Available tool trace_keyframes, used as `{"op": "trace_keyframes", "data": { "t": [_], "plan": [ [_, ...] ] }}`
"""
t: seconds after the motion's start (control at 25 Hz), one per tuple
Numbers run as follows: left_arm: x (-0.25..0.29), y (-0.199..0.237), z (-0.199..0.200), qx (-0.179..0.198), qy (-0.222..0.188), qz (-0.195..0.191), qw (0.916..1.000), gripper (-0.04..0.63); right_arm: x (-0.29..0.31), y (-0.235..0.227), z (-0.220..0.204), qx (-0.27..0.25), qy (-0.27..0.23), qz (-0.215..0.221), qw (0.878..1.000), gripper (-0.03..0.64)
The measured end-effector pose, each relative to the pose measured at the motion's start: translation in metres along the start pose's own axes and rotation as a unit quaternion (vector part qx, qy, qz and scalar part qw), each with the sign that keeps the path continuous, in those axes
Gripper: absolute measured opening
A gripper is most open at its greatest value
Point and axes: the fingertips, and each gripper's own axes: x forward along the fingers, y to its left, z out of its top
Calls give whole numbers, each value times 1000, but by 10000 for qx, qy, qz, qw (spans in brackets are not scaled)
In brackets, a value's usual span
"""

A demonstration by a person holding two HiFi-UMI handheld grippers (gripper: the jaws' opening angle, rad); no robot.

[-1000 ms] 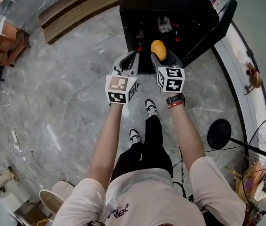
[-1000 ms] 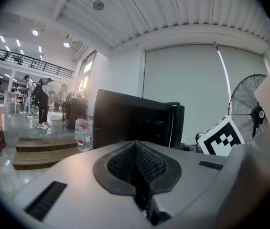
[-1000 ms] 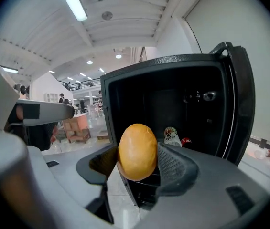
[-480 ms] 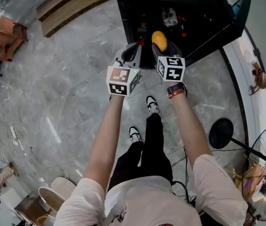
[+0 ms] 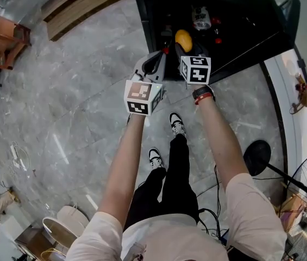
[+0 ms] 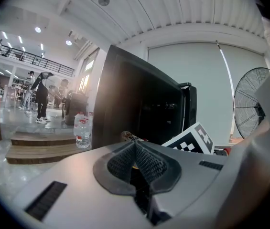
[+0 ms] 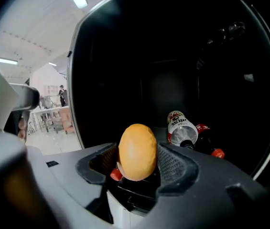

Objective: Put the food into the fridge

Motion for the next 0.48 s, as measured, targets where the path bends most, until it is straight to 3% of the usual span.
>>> {"op": "trace_keyframes", "data": {
  "t": [0.48],
  "plan": [
    [11,21,-12,-40,34,94,9999,18,74,-20,-2,-38,111,-126,9999,275]
  ]
}}
